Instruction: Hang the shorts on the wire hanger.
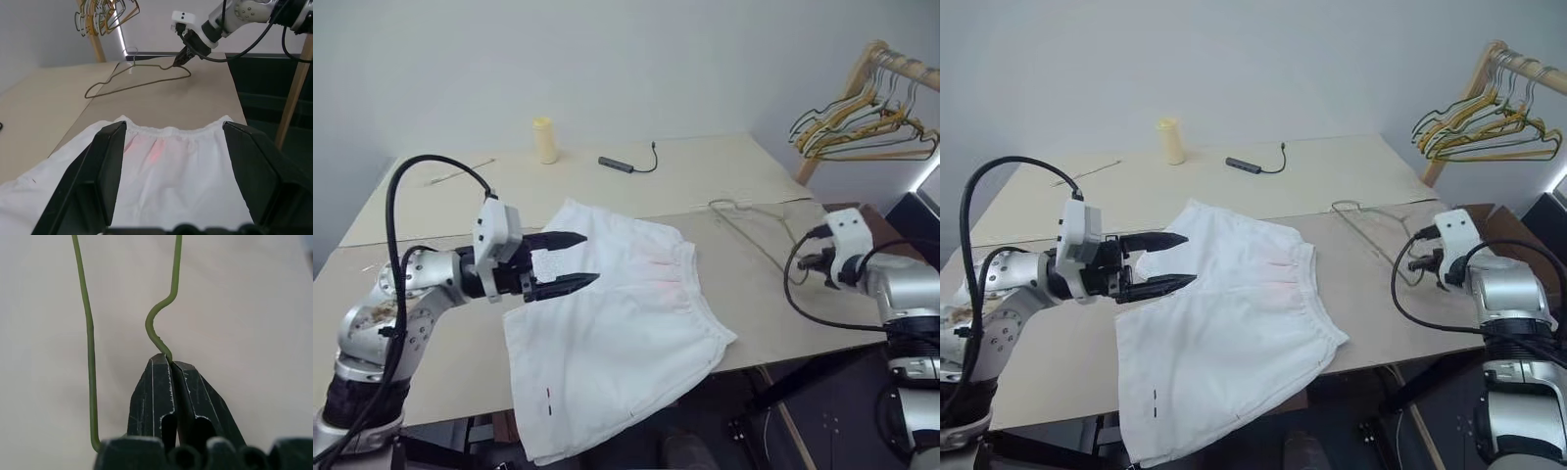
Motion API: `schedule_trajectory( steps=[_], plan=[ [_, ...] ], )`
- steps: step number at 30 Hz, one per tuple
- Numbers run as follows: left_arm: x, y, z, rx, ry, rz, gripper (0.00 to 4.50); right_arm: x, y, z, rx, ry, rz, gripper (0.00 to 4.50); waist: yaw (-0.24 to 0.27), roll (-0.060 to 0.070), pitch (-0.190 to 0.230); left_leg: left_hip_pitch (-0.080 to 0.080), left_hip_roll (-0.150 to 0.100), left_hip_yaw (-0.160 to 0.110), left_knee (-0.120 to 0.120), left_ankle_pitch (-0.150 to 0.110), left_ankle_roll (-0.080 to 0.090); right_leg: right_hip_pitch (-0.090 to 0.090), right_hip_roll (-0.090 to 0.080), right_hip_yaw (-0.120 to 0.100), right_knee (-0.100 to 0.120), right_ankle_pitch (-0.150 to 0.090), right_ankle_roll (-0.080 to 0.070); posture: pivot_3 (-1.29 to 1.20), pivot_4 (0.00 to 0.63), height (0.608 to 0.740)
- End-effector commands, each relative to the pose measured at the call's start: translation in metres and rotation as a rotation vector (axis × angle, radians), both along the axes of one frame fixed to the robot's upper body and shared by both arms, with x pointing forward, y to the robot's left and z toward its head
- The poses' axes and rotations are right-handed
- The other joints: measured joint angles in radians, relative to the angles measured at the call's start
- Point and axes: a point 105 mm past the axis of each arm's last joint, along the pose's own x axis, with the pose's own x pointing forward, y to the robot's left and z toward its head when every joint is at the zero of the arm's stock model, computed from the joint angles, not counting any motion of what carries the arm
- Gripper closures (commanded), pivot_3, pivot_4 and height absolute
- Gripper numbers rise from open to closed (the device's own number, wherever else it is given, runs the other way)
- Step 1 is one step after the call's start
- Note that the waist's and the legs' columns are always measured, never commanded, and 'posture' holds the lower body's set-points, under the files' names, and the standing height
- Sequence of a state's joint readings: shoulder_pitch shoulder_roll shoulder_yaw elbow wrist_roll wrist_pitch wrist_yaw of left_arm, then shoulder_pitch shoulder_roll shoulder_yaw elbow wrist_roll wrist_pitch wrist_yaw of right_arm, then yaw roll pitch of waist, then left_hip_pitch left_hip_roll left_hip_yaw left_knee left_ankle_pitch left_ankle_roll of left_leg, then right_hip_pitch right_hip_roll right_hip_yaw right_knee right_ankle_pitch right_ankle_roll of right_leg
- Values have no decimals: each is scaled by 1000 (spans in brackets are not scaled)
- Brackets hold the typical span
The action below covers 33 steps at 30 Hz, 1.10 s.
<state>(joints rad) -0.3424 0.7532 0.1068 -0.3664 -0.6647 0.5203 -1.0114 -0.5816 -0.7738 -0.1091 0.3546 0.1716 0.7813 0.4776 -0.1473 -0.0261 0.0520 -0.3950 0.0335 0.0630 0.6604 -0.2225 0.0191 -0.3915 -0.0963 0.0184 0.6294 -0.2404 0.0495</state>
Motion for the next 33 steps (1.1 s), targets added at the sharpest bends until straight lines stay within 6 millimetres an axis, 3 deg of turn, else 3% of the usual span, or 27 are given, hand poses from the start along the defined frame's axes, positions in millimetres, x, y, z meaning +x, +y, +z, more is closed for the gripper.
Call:
schedule_trajectory(
  steps=[1,4,9,13,17,21,24,29,33],
  plan=[
    [17,2,19,-30,-75,60,1109,7,17,68,-104,-302,113,4462,-7,0,0,0,0,0,0,0,0,0,0,0,0,0,0,-209,0,740],
    [34,6,32,-63,-103,118,1109,2,36,90,-286,-450,262,4462,-18,0,0,0,0,-1,0,0,0,0,1,0,0,-2,4,-214,0,740],
    [64,14,54,-116,-156,219,1109,-17,81,110,-794,-709,632,4462,-35,0,0,-1,-1,-1,0,0,0,0,0,0,-1,-3,7,-221,0,740],
    [83,22,70,-149,-187,282,1109,-25,109,124,-967,-907,786,4462,-63,0,0,0,0,-2,1,0,0,0,0,1,0,-3,8,-226,0,740],
    [91,24,70,-115,-190,263,1109,-32,129,139,-1018,-1074,867,4462,-86,0,0,2,-1,-5,1,0,0,1,-1,4,0,-1,7,-226,0,740],
    [94,23,55,-44,-121,184,1109,-39,144,140,-987,-1136,958,4462,-95,0,0,3,-1,-5,1,0,0,2,-1,4,0,2,3,-227,0,740],
    [96,22,43,24,-96,129,1109,-44,153,140,-963,-1154,1027,4462,-102,0,0,4,0,-4,1,0,0,2,0,4,0,1,3,-229,0,740],
    [102,19,39,70,-79,81,1109,-52,163,135,-939,-1142,1127,4462,-107,0,0,4,-1,-5,1,0,0,3,-1,4,0,2,3,-242,0,740],
    [90,16,25,170,-46,-57,1109,-54,166,134,-907,-1121,1153,4462,-116,0,0,4,-1,-5,1,0,0,3,-1,5,0,2,4,-242,0,740]
  ],
)
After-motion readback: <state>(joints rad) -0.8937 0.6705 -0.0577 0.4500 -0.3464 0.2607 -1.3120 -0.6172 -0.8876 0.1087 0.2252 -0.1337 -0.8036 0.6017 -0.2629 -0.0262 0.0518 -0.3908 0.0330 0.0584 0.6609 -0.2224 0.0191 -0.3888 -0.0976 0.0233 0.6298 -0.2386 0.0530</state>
